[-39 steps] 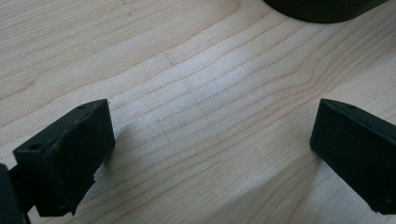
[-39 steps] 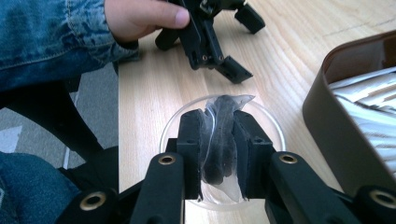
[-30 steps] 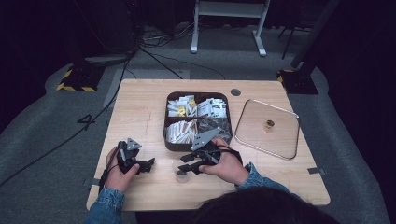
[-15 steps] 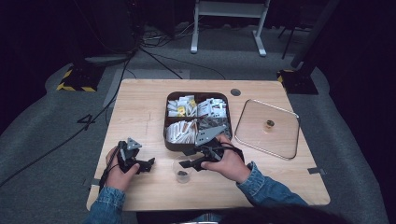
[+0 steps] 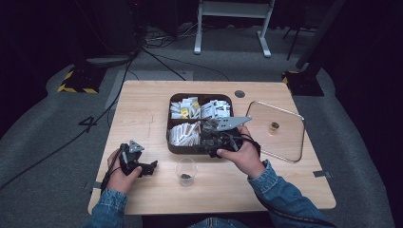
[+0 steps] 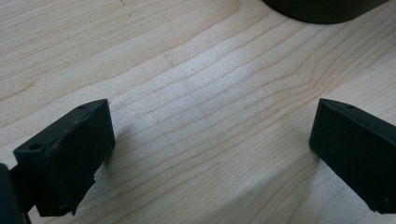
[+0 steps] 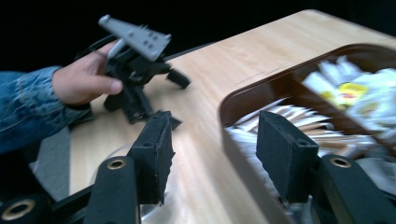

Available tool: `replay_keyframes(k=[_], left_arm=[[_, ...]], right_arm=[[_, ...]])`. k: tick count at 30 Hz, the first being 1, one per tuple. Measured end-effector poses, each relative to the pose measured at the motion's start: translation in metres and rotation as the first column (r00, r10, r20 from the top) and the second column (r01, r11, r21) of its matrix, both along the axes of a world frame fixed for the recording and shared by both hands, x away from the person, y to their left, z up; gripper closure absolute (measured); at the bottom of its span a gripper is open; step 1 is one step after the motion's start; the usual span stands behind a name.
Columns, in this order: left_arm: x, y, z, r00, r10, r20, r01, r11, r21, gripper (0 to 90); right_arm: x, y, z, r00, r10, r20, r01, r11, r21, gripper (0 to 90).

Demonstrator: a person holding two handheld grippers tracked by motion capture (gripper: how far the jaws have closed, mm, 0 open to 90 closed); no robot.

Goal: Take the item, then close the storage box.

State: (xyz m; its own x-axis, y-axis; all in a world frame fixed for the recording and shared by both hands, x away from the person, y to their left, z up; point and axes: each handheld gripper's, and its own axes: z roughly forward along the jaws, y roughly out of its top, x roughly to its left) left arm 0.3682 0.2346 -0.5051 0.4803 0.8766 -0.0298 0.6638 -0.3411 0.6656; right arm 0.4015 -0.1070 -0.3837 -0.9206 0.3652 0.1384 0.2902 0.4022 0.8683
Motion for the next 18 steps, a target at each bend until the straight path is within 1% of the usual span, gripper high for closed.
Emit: replay_keyframes(k=[5, 9, 11, 13, 16, 18], left_arm=[[0.000, 0.000, 0.000, 1.0000, 0.001, 0.000, -0.001, 1.0000, 0.000, 0.5], [-0.001, 0.000, 0.000, 1.0000, 0.003, 0.000, -0.003, 1.0000, 0.002, 0.5], [0.000, 0.000, 0.000, 1.0000, 0.002, -0.001, -0.002, 1.0000, 0.001, 0.5], [0.000, 0.000, 0.000, 1.0000, 0.000, 0.002, 0.000, 1.0000, 0.003, 0.4], [0.001, 0.000, 0.000, 1.0000, -0.002, 0.002, 0.002, 1.0000, 0.002, 0.4], [0.001, 0.000, 0.000, 1.0000, -0.002, 0.002, 0.002, 1.0000, 0.002, 0.3]], right_arm=[[0.007, -0.015, 0.009, 0.9982, -0.051, 0.032, 0.050, 0.999, 0.018, 46.0], [0.014, -0.027, 0.013, 0.9941, -0.101, 0.041, 0.100, 0.995, 0.031, 45.4], [0.018, -0.033, 0.012, 0.9907, -0.129, 0.042, 0.128, 0.991, 0.035, 45.1], [0.023, -0.040, 0.011, 0.9853, -0.161, 0.057, 0.160, 0.987, 0.025, 44.7], [0.030, -0.050, 0.011, 0.9794, -0.196, 0.049, 0.194, 0.980, 0.031, 43.9], [0.035, -0.057, 0.010, 0.9728, -0.225, 0.054, 0.224, 0.974, 0.025, 43.4]])
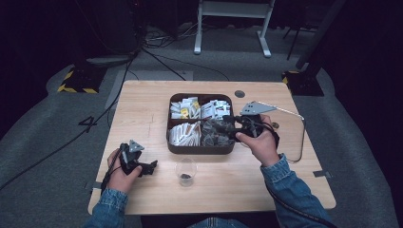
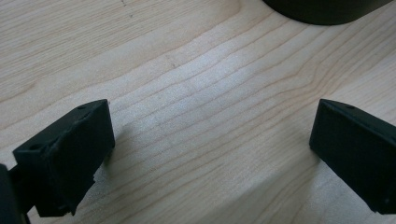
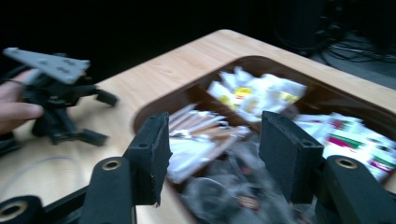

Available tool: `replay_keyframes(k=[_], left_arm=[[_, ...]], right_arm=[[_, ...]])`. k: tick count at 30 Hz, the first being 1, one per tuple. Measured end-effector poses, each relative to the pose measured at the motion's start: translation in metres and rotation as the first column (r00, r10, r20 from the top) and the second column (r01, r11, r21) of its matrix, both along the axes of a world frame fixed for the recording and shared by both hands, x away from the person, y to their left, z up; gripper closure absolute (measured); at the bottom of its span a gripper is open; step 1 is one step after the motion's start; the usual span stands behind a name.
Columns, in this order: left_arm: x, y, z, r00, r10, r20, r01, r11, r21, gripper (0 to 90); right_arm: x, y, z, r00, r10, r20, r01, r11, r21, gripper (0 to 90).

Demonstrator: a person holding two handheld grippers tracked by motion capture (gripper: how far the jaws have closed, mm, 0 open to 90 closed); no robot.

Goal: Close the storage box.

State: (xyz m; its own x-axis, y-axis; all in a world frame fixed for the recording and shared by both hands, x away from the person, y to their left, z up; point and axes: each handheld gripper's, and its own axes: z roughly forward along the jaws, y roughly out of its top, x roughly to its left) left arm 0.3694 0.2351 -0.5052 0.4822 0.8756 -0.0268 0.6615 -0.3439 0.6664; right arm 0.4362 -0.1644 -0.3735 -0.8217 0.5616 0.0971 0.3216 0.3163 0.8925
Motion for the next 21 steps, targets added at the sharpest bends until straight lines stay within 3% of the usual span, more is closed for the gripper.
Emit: replay_keyframes(k=[7, 13, 21], left_arm=[[0.000, 0.000, 0.000, 1.0000, 0.000, 0.000, 0.000, 1.0000, 0.001, 0.4], [0.000, 0.000, 0.000, 1.0000, 0.000, -0.001, 0.000, 1.0000, 0.000, 0.2], [0.000, 0.000, 0.000, 1.0000, -0.002, 0.000, 0.002, 1.0000, 0.003, 0.2]], right_arm=[[0.017, -0.027, -0.005, 0.9950, -0.100, -0.008, 0.100, 0.995, -0.012, 42.1], [0.022, -0.043, -0.006, 0.9869, -0.161, -0.006, 0.161, 0.987, -0.029, 40.9], [0.033, -0.064, -0.006, 0.9745, -0.224, -0.003, 0.223, 0.971, -0.091, 37.5]])
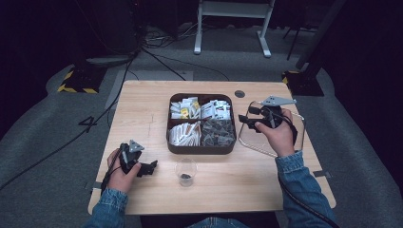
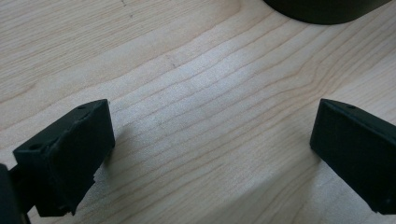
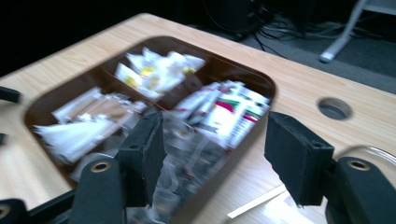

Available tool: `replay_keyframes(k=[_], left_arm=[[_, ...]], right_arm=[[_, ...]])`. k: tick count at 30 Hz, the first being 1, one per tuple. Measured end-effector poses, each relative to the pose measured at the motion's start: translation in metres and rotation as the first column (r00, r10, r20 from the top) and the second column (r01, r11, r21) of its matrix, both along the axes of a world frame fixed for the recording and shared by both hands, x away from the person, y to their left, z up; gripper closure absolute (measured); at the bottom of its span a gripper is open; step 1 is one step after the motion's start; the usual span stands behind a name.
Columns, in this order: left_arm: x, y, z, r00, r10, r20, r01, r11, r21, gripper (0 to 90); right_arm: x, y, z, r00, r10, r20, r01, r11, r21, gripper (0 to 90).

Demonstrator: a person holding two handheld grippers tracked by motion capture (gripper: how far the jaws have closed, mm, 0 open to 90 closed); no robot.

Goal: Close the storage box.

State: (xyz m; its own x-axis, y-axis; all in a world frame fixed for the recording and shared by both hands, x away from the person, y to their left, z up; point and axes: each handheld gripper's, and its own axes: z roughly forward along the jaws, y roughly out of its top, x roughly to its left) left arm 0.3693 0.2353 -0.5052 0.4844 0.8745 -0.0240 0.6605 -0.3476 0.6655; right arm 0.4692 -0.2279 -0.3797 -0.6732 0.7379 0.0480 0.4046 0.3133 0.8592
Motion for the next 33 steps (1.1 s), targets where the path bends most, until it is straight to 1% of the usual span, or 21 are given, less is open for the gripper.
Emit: replay_keyframes(k=[3, 5, 8, 12, 17, 21, 23, 26, 27, 30, 31, 33], left_arm=[[0.000, 0.000, 0.000, 1.0000, -0.001, 0.000, 0.001, 1.0000, 0.000, 0.2], [0.000, 0.000, 0.000, 1.0000, -0.001, 0.000, 0.001, 1.0000, -0.002, 0.2], [0.000, 0.000, 0.000, 1.0000, -0.001, -0.001, 0.001, 1.0000, -0.003, 0.2], [0.000, 0.000, 0.000, 1.0000, -0.001, -0.001, 0.001, 1.0000, -0.003, 0.2], [0.000, 0.000, 0.000, 1.0000, -0.001, -0.001, 0.001, 1.0000, -0.003, 0.2], [0.000, 0.000, 0.000, 1.0000, -0.001, -0.001, 0.001, 1.0000, -0.003, 0.2], [0.000, 0.000, 0.000, 1.0000, -0.001, -0.001, 0.001, 1.0000, -0.003, 0.2], [0.000, 0.000, 0.000, 1.0000, -0.001, -0.001, 0.001, 1.0000, -0.003, 0.2], [0.000, 0.000, 0.000, 1.0000, -0.001, -0.001, 0.001, 1.0000, -0.003, 0.2], [0.000, 0.000, 0.000, 1.0000, -0.001, -0.001, 0.001, 1.0000, -0.003, 0.2], [0.000, 0.000, 0.000, 1.0000, -0.001, 0.000, 0.001, 1.0000, -0.003, 0.2], [0.000, 0.000, 0.000, 1.0000, -0.001, -0.001, 0.001, 1.0000, -0.003, 0.2]], right_arm=[[0.007, -0.011, -0.005, 0.9993, -0.028, -0.026, 0.027, 0.998, -0.065, 37.1], [0.012, -0.021, -0.008, 0.9971, -0.064, -0.040, 0.061, 0.995, -0.084, 37.1], [0.018, -0.032, -0.014, 0.9930, -0.105, -0.055, 0.100, 0.991, -0.087, 37.0], [0.024, -0.041, -0.022, 0.9879, -0.139, -0.069, 0.132, 0.987, -0.092, 36.0], [0.029, -0.049, -0.030, 0.9822, -0.176, -0.066, 0.170, 0.981, -0.090, 33.9], [0.033, -0.056, -0.037, 0.9730, -0.221, -0.065, 0.215, 0.972, -0.092, 34.5], [0.036, -0.060, -0.042, 0.9662, -0.249, -0.065, 0.242, 0.965, -0.101, 34.5], [0.039, -0.065, -0.048, 0.9591, -0.272, -0.077, 0.264, 0.959, -0.102, 33.9], [0.039, -0.066, -0.049, 0.9579, -0.277, -0.076, 0.269, 0.958, -0.103, 33.8], [0.042, -0.072, -0.054, 0.9491, -0.305, -0.079, 0.296, 0.949, -0.111, 33.6], [0.043, -0.074, -0.056, 0.9461, -0.315, -0.077, 0.305, 0.945, -0.116, 34.7], [0.044, -0.077, -0.060, 0.9421, -0.324, -0.084, 0.313, 0.942, -0.121, 37.2]])
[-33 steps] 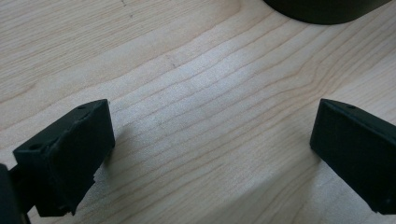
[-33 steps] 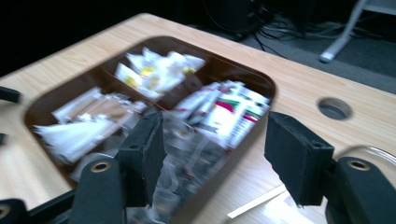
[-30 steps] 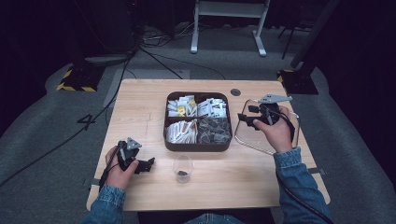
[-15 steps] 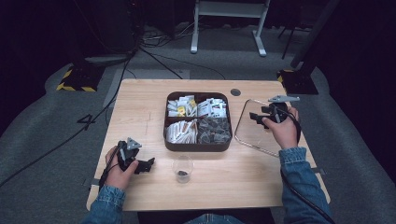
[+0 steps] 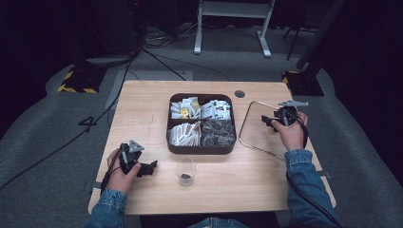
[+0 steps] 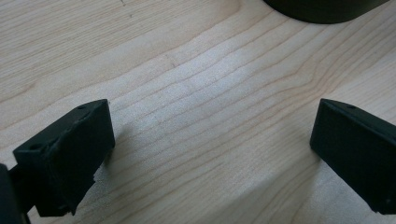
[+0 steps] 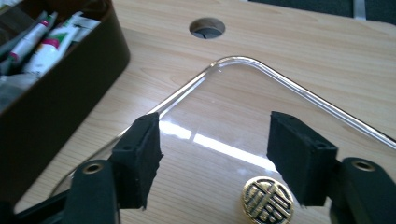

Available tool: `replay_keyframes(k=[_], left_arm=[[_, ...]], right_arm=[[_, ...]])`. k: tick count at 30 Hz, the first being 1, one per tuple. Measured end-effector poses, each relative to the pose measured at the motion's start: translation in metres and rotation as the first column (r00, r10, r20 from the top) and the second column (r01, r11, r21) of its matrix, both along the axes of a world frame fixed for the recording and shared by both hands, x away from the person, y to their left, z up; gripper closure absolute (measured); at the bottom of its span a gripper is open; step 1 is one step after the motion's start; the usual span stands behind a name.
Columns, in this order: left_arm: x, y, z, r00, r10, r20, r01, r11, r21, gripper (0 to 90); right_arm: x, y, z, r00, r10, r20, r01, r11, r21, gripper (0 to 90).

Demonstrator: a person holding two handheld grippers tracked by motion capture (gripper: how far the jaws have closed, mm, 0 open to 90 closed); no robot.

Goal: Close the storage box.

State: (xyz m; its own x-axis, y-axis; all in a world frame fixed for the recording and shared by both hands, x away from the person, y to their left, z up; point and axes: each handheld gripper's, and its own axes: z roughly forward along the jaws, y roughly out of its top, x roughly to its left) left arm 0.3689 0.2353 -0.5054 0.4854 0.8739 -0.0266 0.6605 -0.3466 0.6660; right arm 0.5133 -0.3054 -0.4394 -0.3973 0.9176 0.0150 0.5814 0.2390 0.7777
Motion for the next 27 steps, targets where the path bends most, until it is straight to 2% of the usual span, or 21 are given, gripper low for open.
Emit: replay_keyframes(k=[4, 9, 15, 23, 27], left_arm=[[0.000, 0.000, 0.000, 1.0000, 0.000, 0.000, 0.000, 1.0000, -0.001, 0.2], [0.000, 0.000, 0.000, 1.0000, 0.000, 0.000, 0.000, 1.0000, 0.000, 0.2], [0.000, 0.000, 0.000, 1.0000, 0.000, 0.000, 0.000, 1.0000, 0.000, 0.2], [0.000, 0.000, 0.000, 1.0000, 0.000, 0.000, 0.000, 1.0000, 0.000, 0.2], [0.000, 0.000, 0.000, 1.0000, 0.000, 0.000, 0.000, 1.0000, 0.000, 0.2]], right_arm=[[0.003, -0.007, -0.008, 0.9996, -0.027, -0.002, 0.027, 1.000, -0.003, 37.8], [0.006, -0.012, -0.018, 0.9974, -0.070, -0.017, 0.069, 0.996, -0.055, 39.3], [0.007, -0.018, -0.027, 0.9908, -0.101, -0.090, 0.095, 0.993, -0.072, 41.4], [0.007, -0.018, -0.035, 0.9818, -0.112, -0.154, 0.100, 0.991, -0.084, 44.4], [0.006, -0.018, -0.037, 0.9722, -0.124, -0.199, 0.110, 0.991, -0.077, 47.1]])
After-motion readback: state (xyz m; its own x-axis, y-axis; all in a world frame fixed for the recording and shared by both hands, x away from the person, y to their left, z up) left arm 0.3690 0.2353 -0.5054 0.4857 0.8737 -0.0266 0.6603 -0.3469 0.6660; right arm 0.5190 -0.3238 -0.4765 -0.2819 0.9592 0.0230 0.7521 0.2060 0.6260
